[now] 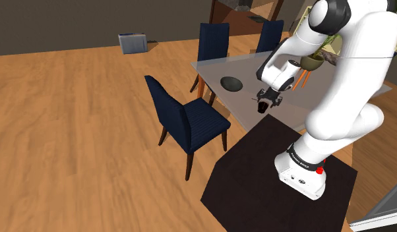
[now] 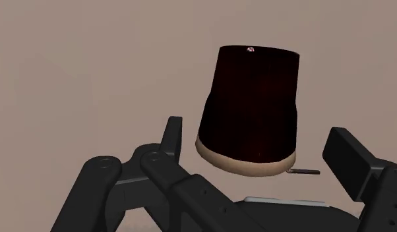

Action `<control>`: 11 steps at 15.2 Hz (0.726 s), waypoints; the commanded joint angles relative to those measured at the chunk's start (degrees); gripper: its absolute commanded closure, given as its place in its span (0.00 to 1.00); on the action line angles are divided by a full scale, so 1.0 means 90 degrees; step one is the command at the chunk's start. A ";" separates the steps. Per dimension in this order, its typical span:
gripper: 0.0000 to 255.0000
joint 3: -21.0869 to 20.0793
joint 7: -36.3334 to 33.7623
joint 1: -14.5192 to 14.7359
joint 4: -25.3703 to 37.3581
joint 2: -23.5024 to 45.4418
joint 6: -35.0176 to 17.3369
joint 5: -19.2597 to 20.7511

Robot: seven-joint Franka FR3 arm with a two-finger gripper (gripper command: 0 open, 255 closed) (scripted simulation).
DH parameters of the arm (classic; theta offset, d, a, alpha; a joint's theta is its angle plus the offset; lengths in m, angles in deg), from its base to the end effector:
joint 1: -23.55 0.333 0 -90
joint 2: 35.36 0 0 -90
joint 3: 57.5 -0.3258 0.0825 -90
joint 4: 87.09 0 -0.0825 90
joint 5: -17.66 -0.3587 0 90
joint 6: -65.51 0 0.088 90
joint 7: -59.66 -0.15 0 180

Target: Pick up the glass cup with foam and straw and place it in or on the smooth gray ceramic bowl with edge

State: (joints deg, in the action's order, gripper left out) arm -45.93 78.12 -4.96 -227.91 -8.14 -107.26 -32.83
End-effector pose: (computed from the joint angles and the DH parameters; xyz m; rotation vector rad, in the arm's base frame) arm 0.3086 -0.3424 0.1133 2.5667 -1.7937 0.2132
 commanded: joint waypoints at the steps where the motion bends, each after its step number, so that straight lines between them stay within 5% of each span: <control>1: 0.00 -0.0241 0.0149 -0.0195 0.0108 0.0192 -0.0140 -0.0222; 3: 0.00 -0.0533 0.0373 -0.0459 0.0286 0.0463 -0.0295 -0.0432; 11: 0.00 -0.0535 0.0368 -0.0460 0.0284 0.0461 -0.0296 -0.0427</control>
State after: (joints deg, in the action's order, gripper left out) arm -50.75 81.44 -9.10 -225.35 -3.98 -109.93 -36.67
